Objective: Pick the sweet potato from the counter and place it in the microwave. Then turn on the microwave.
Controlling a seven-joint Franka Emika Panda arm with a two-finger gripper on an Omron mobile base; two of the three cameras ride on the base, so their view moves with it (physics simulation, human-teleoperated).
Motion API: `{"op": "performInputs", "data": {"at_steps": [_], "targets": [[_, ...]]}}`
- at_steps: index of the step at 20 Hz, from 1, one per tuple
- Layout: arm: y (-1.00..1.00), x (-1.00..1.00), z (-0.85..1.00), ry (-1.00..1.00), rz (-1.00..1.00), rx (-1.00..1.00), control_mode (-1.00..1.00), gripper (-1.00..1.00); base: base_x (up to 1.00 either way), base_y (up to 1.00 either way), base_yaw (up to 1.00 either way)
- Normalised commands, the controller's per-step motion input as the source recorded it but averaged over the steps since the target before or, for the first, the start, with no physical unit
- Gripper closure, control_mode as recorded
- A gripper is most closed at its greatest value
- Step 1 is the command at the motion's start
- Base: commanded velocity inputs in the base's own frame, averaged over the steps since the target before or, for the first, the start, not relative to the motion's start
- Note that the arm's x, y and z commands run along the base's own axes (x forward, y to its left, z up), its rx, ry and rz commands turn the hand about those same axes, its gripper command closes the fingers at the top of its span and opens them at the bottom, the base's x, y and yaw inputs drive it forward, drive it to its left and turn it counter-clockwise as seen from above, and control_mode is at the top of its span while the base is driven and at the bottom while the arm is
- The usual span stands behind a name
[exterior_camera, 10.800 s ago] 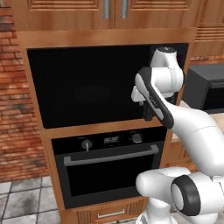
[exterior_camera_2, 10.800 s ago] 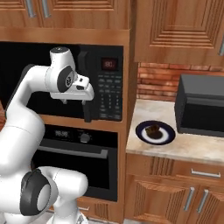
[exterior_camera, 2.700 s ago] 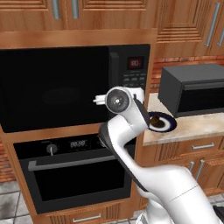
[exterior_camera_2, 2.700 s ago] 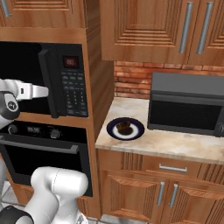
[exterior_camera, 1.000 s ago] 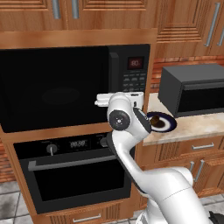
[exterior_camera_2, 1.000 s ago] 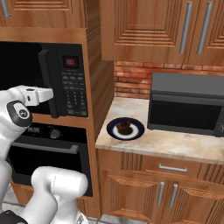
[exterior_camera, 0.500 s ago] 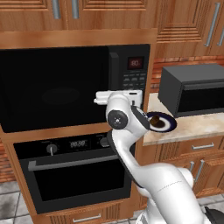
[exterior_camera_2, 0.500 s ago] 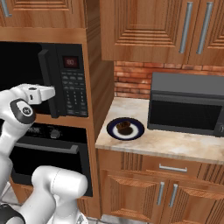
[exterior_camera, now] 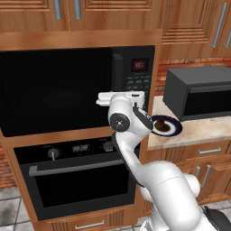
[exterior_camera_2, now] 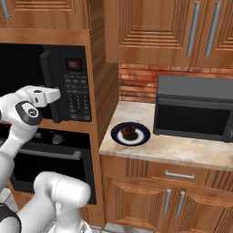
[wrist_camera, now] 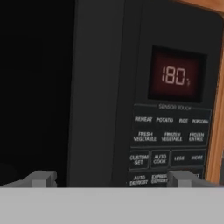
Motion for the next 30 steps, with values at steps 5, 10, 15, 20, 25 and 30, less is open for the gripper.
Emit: {"op": "performInputs", "data": {"at_steps": [5,10,15,20,25,30], "targets": [[0.01,0.21,-0.05,-0.02,0.00,0.00,-1.00,-1.00,0.00,0.00,0.00],[0.05,0.19,-0.01,-0.01,0.00,0.00,-1.00,-1.00,0.00,0.00,0.00],[0.11,0.20,0.00,0.00,0.00,0.00,-1.00,-1.00,0.00,0.00,0.00],[0.11,0.22,0.00,0.00,0.00,0.00,-1.00,-1.00,0.00,0.00,0.00],[0.07,0.22,-0.02,0.00,0.00,0.00,-1.00,-1.00,0.00,0.00,0.00],[0.02,0.12,-0.01,0.00,0.00,0.00,-1.00,1.00,0.00,0.00,0.00]]}}
